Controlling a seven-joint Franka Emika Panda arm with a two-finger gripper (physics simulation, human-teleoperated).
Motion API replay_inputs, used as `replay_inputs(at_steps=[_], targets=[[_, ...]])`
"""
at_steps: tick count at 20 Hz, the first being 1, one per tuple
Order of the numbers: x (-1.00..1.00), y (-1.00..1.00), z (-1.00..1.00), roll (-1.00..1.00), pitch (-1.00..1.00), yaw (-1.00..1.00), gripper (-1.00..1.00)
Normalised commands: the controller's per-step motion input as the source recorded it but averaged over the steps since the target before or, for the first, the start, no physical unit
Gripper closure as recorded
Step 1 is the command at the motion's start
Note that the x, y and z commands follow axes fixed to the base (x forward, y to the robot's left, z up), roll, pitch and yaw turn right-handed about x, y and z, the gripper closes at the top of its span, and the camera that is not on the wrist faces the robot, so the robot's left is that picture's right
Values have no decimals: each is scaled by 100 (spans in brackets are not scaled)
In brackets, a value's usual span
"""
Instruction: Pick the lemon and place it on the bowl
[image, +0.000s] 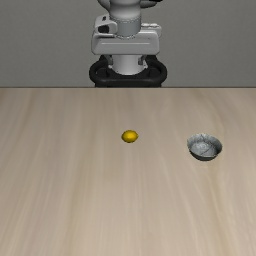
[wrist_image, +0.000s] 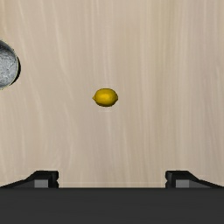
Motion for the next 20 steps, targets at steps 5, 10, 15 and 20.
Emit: replay_inputs(at_steps=[5,10,15,20], targets=[[40,20,0,0,0,0,-100],[100,0,0,0,0,0,-100],[-20,0,-80,0,0,0,-100],[0,0,-100,0,0,0,-100]])
